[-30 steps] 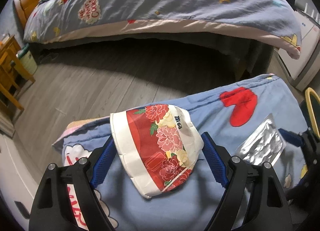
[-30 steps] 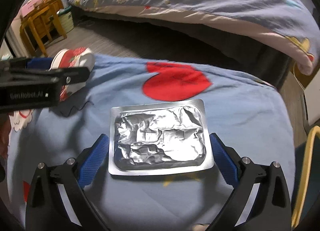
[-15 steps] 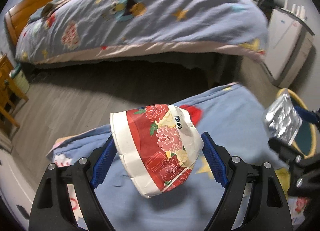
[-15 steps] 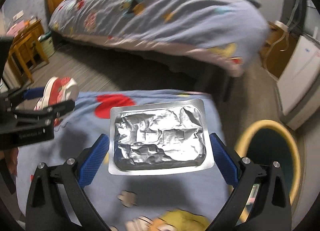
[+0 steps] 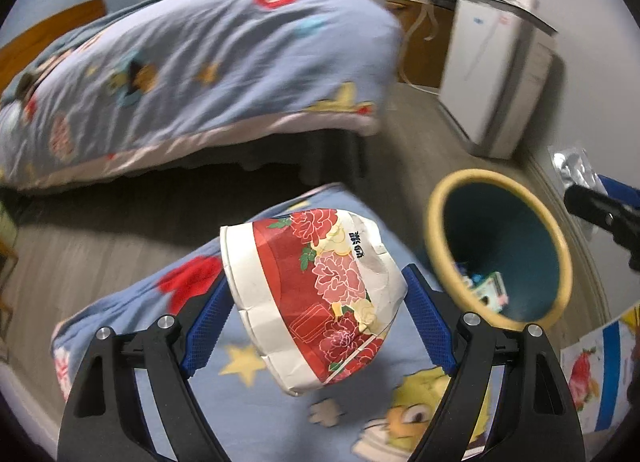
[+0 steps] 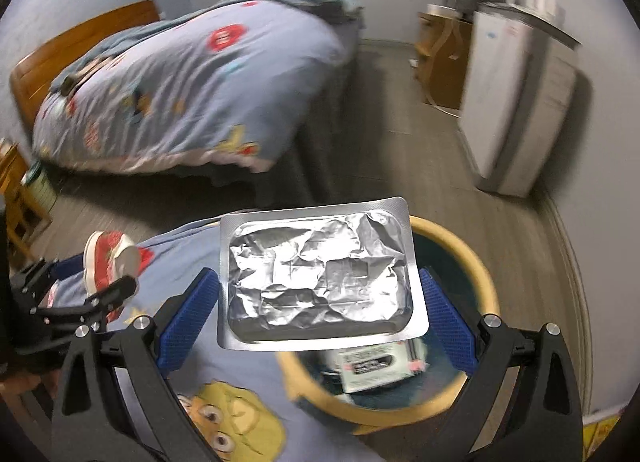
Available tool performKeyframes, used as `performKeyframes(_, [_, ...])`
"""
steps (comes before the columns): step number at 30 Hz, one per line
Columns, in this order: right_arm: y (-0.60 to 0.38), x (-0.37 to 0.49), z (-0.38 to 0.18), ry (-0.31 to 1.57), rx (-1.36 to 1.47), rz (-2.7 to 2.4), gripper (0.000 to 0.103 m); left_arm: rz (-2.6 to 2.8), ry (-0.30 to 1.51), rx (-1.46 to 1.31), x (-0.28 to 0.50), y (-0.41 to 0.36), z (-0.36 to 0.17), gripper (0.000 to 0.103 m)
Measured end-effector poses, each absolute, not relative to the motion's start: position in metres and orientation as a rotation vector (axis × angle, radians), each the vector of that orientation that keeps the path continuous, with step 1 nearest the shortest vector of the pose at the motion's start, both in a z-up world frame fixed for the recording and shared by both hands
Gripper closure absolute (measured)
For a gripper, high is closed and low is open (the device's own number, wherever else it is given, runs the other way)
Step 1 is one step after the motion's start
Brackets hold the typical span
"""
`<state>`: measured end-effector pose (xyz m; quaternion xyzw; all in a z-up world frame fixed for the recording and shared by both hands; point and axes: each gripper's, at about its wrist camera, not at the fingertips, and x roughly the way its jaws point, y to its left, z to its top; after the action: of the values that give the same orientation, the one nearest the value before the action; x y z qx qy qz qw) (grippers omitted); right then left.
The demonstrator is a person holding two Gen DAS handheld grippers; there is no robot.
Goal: Collect trash
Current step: 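Carry the wrapper and foil tray over the yellow bin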
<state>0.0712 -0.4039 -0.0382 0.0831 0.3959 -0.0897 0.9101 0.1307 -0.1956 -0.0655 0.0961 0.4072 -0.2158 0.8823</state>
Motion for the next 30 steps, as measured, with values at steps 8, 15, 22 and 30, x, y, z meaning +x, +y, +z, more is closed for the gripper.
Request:
performKeyframes(8, [-0.477, 0.054, -0.053, 0.848, 0.311, -0.307, 0.006, -0.554, 0.823, 0.267, 0.115, -0.26, -0.072, 0.02])
performKeyframes(15, [-0.504, 0.05, -0.074, 0.884, 0.338, -0.329, 0.006, -0.635, 0.821, 0.347, 0.098, -0.317, -0.089, 0.02])
performKeyframes(22, [-0.528, 0.053, -0.107, 0.938, 0.421, -0.326, 0.006, -0.712, 0.807, 0.445, 0.079, -0.368, -0.113, 0.019])
performKeyframes(30, [-0.542, 0.066, -0.137, 0.943, 0.538, -0.306, 0.006, -0.733, 0.82, 0.402, 0.083, -0.381, -0.13, 0.017])
